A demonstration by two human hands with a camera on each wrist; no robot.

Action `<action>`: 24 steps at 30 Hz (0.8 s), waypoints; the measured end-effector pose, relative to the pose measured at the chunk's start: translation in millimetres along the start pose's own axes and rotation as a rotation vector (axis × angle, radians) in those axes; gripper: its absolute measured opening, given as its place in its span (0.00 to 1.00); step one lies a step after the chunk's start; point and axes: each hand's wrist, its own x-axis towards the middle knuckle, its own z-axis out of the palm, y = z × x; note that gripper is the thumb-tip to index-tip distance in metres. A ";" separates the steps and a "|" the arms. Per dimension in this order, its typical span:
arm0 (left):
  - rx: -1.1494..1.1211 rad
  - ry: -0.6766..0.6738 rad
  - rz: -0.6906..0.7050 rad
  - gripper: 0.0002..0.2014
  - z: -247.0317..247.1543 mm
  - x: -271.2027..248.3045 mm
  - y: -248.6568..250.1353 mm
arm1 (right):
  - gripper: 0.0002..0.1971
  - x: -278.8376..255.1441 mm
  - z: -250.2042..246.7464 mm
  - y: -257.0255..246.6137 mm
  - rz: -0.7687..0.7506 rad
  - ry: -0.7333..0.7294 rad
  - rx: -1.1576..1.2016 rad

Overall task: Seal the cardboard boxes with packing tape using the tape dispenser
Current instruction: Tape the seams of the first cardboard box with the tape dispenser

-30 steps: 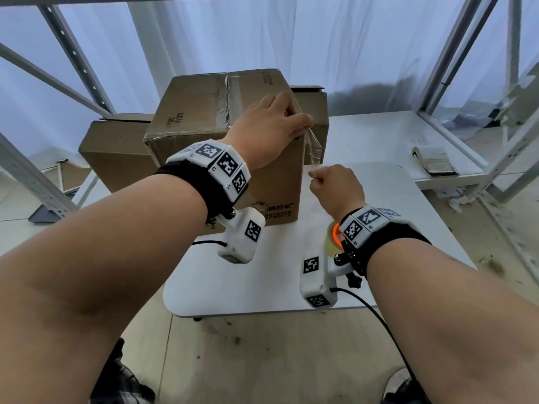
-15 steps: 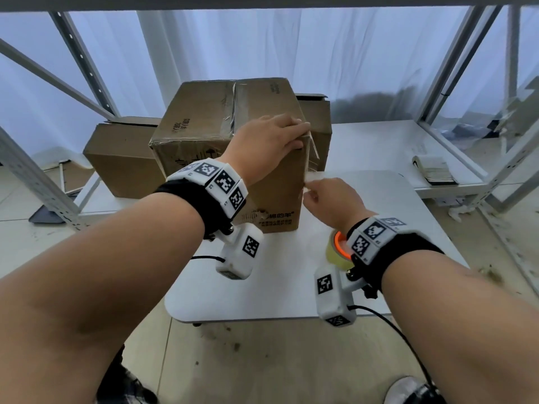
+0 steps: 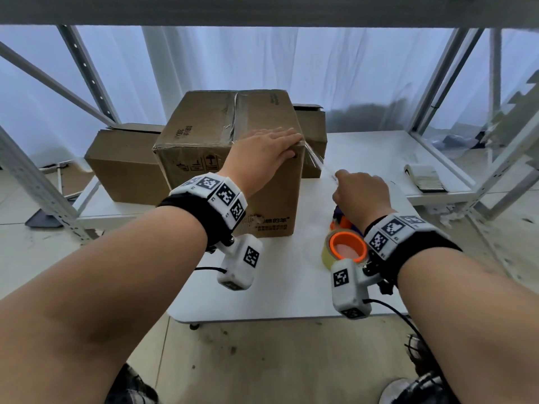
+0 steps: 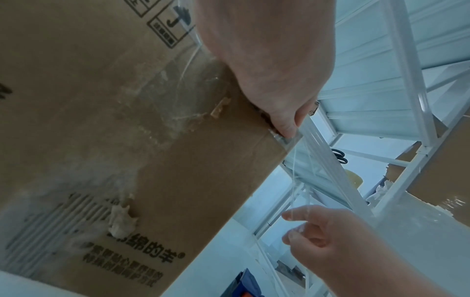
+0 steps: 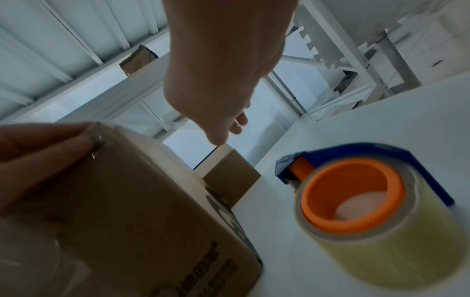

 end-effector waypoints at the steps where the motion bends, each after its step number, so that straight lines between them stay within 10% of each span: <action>1: -0.001 0.021 -0.014 0.20 2.0 -1.4 1.9 | 0.09 -0.1 3.6 -5.5 -0.005 0.025 -0.041; 8: -0.011 0.069 -0.052 0.20 8.1 -2.6 1.6 | 0.13 -0.3 38.6 -34.1 -0.051 -0.186 0.051; 15: 0.010 0.098 -0.049 0.20 11.0 -2.1 0.1 | 0.17 1.1 47.6 -32.2 0.216 -0.246 0.426; 24: 0.038 0.101 -0.068 0.20 11.8 -2.1 3.9 | 0.42 -10.9 39.4 -45.7 0.136 -0.290 1.256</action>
